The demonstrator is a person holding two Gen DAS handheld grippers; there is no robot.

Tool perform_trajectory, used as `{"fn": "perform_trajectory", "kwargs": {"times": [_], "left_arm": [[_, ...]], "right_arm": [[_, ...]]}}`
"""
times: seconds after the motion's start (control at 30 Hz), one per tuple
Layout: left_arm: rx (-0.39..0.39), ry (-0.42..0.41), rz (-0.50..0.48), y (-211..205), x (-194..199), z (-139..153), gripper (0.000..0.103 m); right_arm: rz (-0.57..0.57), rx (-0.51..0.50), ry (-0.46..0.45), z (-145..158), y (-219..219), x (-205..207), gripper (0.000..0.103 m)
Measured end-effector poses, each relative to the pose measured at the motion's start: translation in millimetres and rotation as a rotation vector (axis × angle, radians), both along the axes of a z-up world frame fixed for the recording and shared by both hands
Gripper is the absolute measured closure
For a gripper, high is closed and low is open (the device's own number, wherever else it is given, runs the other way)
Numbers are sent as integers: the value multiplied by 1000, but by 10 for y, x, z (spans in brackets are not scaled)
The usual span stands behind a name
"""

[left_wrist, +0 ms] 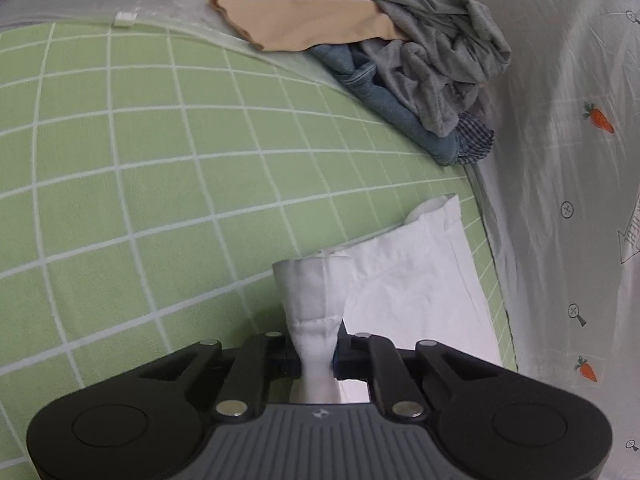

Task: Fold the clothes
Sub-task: 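Pinch the shirt sleeve cuff with the left gripper and lift it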

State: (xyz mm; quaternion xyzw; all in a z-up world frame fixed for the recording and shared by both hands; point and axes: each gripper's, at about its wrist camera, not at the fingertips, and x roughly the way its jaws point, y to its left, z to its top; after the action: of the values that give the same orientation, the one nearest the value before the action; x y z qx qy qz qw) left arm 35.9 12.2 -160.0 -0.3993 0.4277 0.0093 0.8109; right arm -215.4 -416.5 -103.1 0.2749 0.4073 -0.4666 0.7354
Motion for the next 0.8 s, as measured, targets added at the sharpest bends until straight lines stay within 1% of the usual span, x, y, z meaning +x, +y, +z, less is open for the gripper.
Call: {"fn": "perform_trajectory", "kwargs": {"times": [0.03,0.07,0.23,0.3,0.37,0.4,0.47,0.5,0.57,0.6,0.67,0.73,0.77,0.8], "left_arm": [[5,-39,-23,-44,21,69,92],[18,-87,-69,-149,39,168,92],[112,-321,-356,-899,77,720,93],[123,-384,-491,-1310,-9,866,93],[119,-401,-636,-1716,-160,891,93],[120,-398,-710,-1916,-269,865,93],[139,-352,-860,-2255,-538,713,93],[154,-306,-912,-2375,-640,589,93],[186,-179,-994,-2588,-804,286,93],[198,-135,-1009,-2653,-863,168,90],[213,-93,-994,-2696,-926,40,88],[207,-82,-977,-2705,-908,86,87],[200,-81,-970,-2701,-893,110,84],[187,-84,-960,-2690,-878,133,78]], "right_arm": [[2,0,-2,3,-6,-15,0],[5,-4,-3,9,-3,-36,0],[4,-12,-3,9,-76,-268,0],[-26,-1,-9,4,-169,-412,0],[-53,1,-15,9,-262,-541,0],[-64,-1,-17,11,-310,-600,0],[-78,0,-20,13,-402,-702,0],[-83,0,-24,18,-447,-751,0],[-91,-4,-29,35,-536,-840,0],[-95,-9,-30,42,-581,-883,0],[-103,-11,-31,47,-667,-954,0],[-112,-3,-34,37,-755,-1014,0],[-114,1,-36,24,-788,-1031,0],[-116,6,-38,10,-820,-1046,0]]}}
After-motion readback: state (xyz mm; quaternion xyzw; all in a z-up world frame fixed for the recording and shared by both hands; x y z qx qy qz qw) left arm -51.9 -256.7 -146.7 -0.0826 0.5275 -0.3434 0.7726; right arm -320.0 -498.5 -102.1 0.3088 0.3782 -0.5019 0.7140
